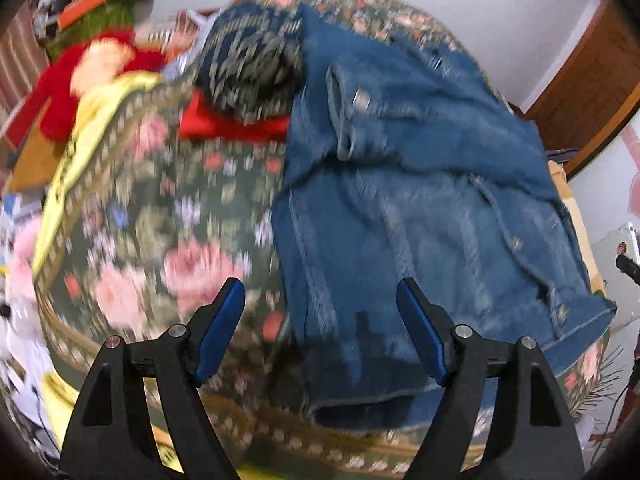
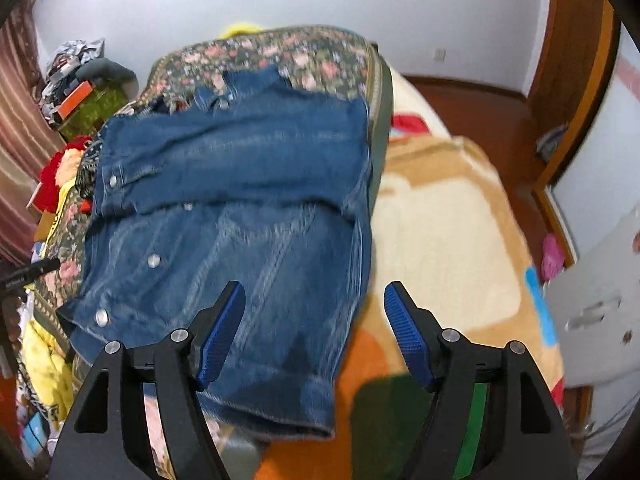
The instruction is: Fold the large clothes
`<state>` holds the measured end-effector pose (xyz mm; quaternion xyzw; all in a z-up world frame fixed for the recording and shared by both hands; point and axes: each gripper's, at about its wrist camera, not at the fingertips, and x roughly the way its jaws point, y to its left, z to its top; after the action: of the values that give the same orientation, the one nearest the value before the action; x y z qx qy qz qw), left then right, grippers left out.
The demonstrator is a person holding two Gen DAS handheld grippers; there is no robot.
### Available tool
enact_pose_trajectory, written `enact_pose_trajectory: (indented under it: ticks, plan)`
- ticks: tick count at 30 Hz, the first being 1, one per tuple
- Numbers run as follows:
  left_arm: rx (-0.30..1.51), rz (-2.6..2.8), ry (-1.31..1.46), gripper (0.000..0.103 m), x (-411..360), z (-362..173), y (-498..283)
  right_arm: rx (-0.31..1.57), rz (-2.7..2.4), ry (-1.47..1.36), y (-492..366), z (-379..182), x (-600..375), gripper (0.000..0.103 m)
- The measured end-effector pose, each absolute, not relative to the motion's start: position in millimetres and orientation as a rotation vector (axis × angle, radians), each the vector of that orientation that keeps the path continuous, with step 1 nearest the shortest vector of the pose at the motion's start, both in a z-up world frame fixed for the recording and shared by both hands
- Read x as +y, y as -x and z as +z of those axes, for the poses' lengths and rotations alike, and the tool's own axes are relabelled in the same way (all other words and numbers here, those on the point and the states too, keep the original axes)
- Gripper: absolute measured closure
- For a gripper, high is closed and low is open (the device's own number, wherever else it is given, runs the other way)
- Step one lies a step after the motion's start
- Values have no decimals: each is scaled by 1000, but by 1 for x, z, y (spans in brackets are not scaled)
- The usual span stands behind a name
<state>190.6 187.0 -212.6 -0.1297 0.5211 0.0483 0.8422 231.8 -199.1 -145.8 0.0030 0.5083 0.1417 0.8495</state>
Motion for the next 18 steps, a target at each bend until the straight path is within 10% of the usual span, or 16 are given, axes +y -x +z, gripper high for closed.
enact_pose_trajectory:
  ticks: [15, 18]
  plan:
    - [1204, -20, 798, 26, 202, -287, -145, 1213, 270, -194, -213, -197, -211, 34]
    - [1207, -49, 785, 45, 189, -289, -147, 1226, 278, -282, -212, -204, -218, 34]
